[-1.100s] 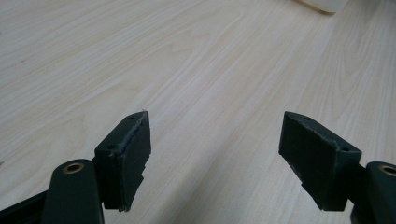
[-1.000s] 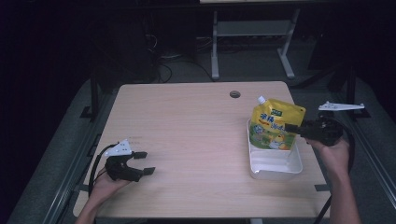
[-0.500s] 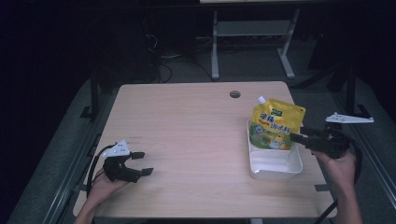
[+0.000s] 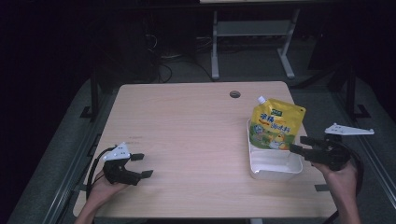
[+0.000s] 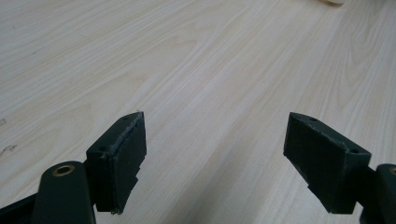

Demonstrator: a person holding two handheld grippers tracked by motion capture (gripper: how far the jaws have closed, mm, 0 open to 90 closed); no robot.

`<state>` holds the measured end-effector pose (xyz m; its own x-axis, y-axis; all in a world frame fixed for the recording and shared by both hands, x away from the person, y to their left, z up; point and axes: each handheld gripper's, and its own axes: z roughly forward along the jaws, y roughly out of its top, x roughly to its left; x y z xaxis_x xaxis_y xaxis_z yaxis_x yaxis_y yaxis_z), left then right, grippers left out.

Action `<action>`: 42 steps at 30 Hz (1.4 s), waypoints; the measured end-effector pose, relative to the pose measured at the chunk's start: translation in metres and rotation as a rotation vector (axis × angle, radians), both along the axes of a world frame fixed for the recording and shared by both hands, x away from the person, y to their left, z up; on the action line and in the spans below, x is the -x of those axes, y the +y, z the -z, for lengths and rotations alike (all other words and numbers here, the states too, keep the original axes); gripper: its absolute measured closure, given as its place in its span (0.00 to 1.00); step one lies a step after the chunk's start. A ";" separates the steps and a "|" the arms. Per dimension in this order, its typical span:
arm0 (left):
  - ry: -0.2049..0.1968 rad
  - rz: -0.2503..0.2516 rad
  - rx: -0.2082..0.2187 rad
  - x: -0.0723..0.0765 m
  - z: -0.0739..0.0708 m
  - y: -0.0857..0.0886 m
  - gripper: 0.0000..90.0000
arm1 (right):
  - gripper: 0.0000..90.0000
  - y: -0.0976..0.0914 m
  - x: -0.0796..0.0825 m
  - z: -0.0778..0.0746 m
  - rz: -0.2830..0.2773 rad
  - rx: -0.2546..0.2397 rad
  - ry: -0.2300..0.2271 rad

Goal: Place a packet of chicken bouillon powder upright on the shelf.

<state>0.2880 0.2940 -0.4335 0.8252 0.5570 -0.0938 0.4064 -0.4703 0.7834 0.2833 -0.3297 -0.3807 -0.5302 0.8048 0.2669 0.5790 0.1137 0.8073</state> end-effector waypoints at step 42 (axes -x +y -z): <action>0.008 0.017 -0.001 0.005 0.008 -0.002 0.22 | 0.29 0.100 0.016 -0.003 -0.113 0.016 -0.057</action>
<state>0.2829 0.2924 -0.4411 0.8337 0.5431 -0.0999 0.4047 -0.4778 0.7797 0.2669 -0.2292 -0.3782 -0.6317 0.7428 0.2217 0.5153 0.1887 0.8360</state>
